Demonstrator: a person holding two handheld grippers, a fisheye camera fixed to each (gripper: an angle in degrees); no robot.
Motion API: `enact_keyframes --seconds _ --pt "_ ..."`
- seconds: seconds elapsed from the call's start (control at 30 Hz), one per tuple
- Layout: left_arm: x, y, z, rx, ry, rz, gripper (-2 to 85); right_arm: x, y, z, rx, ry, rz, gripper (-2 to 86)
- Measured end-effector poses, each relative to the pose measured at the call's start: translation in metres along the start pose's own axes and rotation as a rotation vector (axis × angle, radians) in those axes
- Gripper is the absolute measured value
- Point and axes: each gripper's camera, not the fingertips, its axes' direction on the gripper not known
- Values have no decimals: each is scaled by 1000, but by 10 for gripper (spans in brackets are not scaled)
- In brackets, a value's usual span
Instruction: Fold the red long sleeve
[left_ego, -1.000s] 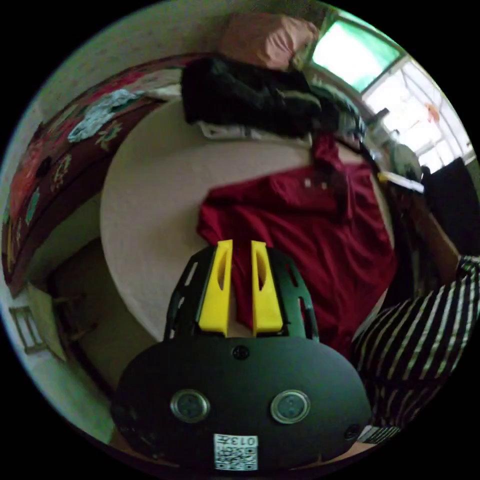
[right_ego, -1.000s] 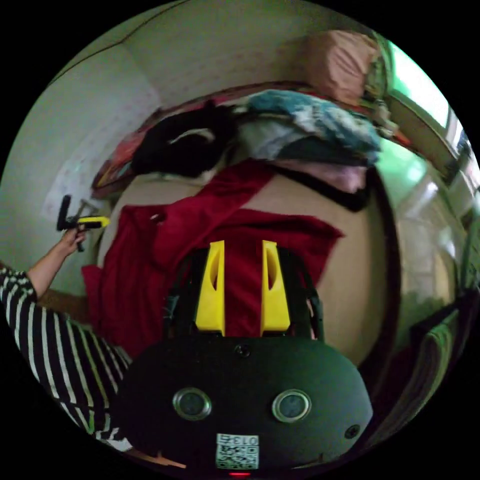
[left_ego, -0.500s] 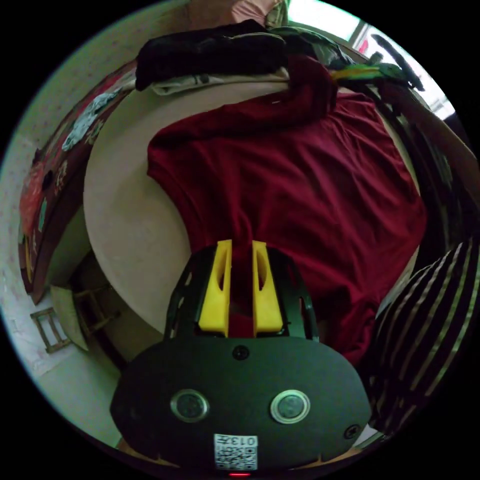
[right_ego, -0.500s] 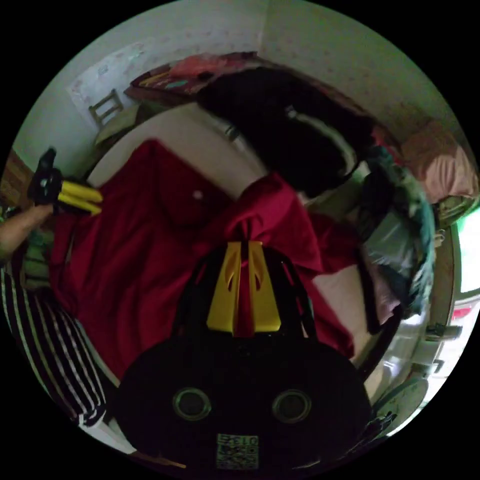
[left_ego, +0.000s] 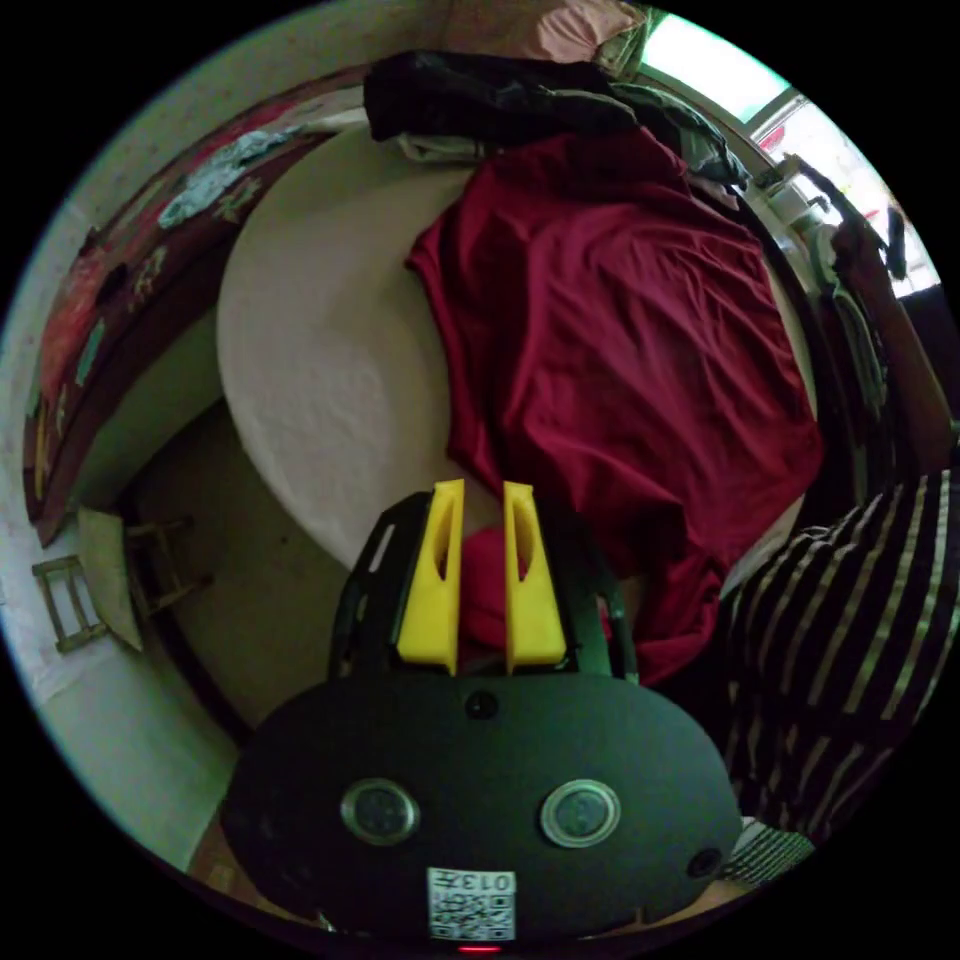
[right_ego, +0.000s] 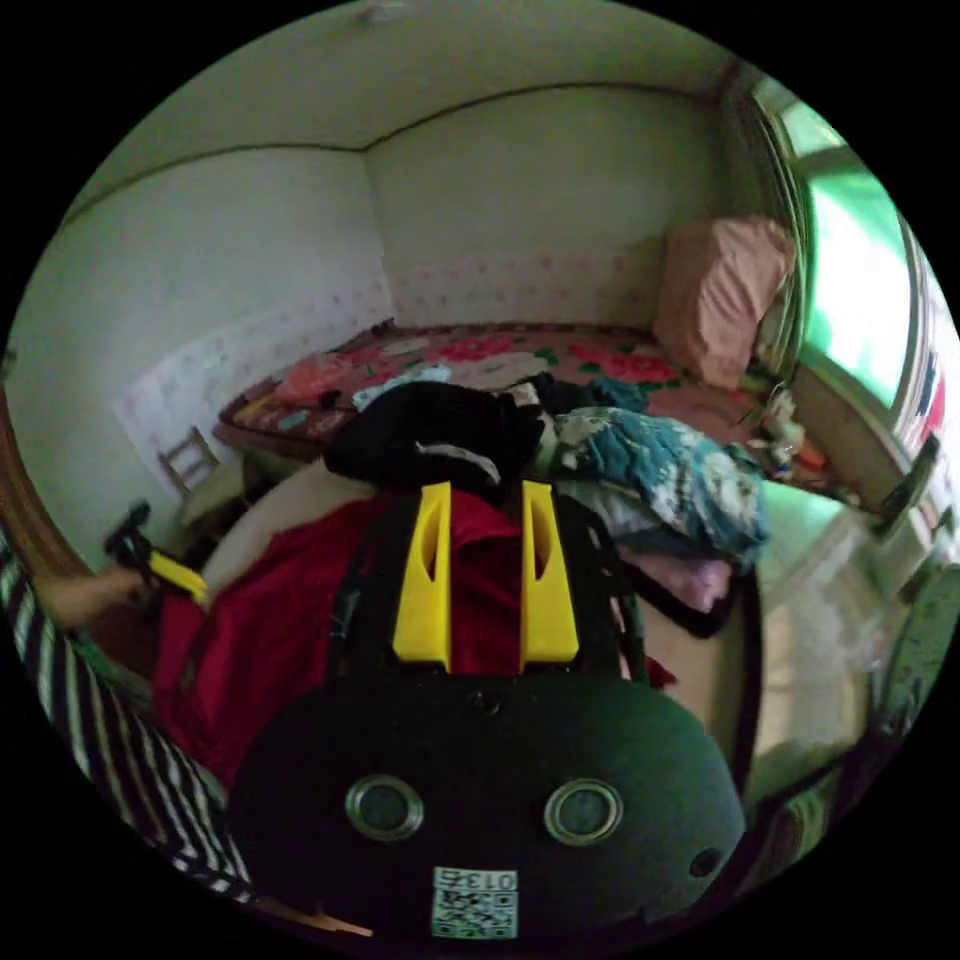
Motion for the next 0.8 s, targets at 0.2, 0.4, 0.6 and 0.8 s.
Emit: enact_keyframes --seconds 0.2,0.4,0.6,0.8 --pt "24 16 19 -97 118 -70 106 -14 151 -54 -388 113 115 98" --pt "49 12 26 -121 102 -88 114 5 254 -101 -583 140 399 123" --pt "61 2 35 -135 34 -127 83 -2 283 -92 -661 76 378 124" --pt "77 -8 35 -171 -43 -79 22 -11 280 -70 -755 107 285 43"
